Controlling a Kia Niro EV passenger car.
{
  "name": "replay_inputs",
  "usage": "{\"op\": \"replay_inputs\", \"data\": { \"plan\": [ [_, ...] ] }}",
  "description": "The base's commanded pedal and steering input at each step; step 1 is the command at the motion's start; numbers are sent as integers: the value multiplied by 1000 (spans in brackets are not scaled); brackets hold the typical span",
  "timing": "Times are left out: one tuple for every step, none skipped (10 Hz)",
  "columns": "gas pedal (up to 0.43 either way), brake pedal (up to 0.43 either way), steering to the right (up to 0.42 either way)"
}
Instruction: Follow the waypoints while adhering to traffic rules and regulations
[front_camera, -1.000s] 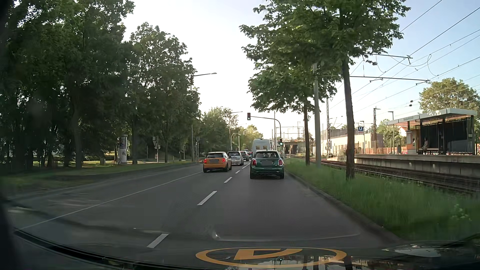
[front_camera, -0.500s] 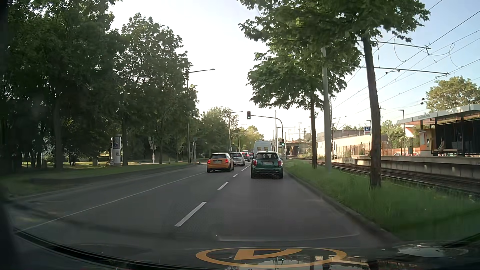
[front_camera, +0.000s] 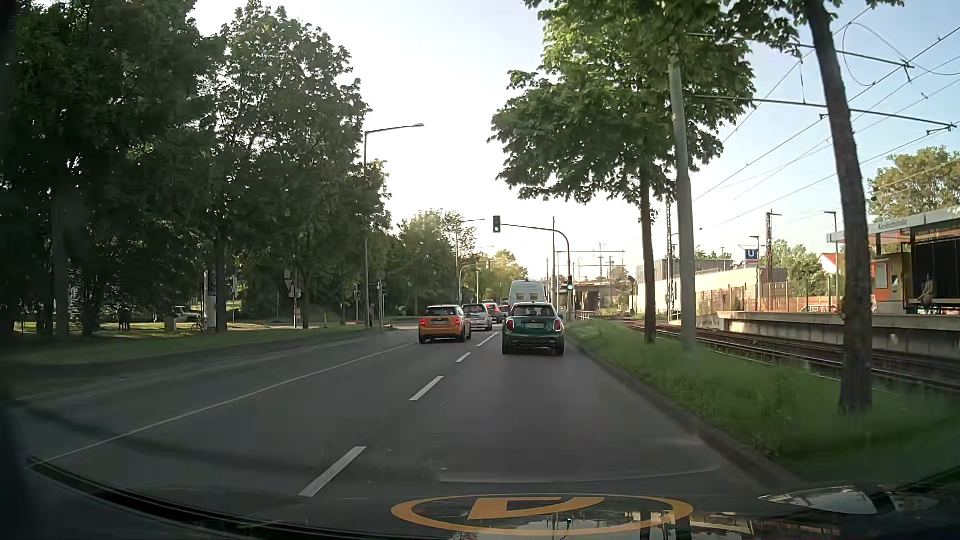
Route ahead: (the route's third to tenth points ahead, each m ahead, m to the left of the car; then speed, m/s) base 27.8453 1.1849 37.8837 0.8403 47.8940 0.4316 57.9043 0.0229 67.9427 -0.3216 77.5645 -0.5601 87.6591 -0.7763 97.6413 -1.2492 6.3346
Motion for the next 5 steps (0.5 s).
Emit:
{"op": "replay_inputs", "data": {
  "plan": [
    [390,0,-3],
    [390,0,-3],
    [390,0,-2],
    [390,0,-2],
    [390,0,-2]
  ]
}}
